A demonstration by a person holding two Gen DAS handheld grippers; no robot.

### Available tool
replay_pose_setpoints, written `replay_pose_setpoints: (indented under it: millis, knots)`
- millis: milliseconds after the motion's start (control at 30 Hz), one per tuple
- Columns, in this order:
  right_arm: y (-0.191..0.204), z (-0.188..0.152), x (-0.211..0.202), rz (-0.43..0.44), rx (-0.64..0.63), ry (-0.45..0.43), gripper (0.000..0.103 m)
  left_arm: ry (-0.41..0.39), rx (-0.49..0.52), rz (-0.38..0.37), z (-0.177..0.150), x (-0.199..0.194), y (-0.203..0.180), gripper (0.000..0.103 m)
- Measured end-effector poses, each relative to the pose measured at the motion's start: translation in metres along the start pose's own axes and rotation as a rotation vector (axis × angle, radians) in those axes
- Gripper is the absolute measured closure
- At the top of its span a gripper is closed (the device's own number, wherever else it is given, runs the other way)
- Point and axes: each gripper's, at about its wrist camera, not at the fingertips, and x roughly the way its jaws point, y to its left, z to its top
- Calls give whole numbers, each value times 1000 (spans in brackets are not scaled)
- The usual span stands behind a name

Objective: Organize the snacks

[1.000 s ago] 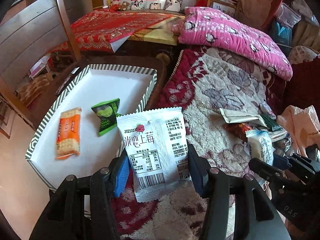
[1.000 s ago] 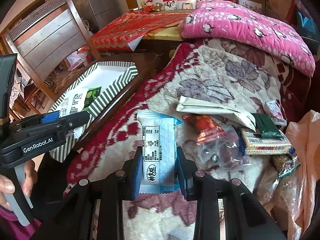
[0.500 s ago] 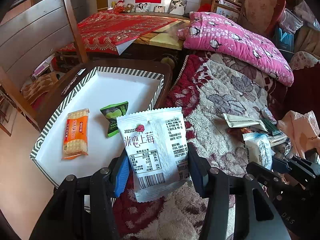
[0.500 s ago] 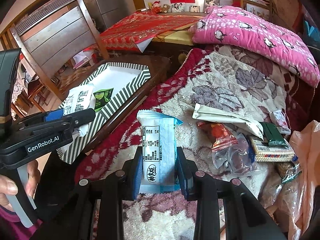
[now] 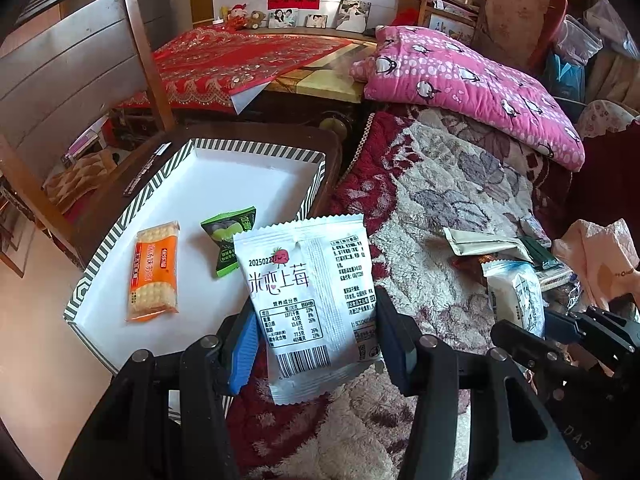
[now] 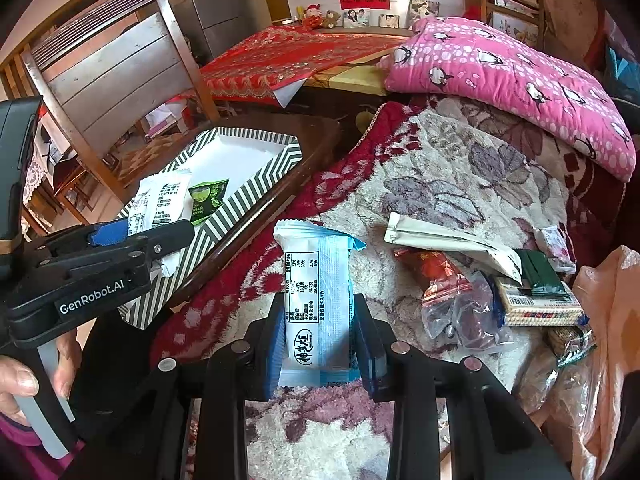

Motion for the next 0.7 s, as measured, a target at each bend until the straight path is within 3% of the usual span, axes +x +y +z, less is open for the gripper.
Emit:
replay_pose_setpoints:
  millis: [300,700]
  knots:
    - [6,6,3,8,-10,3,69,-7,-6,6,3,-1,6,51]
    - [35,32,24,49,-75,23,69,-12,-78,61,17,5,50,51]
